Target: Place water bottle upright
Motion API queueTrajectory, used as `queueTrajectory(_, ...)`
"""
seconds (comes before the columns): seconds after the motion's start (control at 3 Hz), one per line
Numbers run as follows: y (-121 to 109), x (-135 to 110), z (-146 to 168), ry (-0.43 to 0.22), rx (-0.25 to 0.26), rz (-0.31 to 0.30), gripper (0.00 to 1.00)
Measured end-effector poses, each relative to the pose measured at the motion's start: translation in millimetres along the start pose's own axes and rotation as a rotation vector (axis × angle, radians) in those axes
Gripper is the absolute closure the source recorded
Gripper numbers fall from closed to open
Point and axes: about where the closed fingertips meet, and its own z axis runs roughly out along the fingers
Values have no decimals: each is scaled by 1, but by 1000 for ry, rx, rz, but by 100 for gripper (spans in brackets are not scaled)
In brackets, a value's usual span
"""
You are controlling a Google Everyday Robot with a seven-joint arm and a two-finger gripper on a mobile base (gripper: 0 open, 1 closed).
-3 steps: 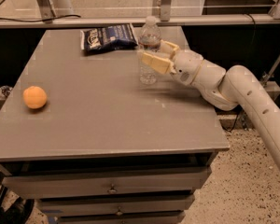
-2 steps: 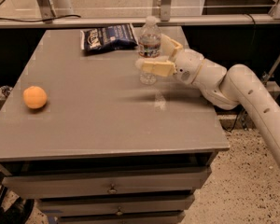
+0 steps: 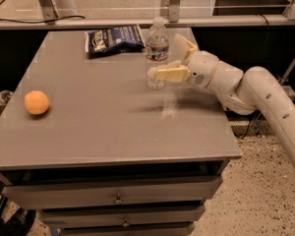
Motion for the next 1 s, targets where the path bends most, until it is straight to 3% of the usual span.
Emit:
queueTrajectory(0.33, -7, -19, -36, 60, 42, -39, 0)
queueTrajectory(0.67, -9, -53, -92, 139, 128, -95, 0)
queueTrajectory(1.0, -9, -63, -109, 148, 157, -110, 0)
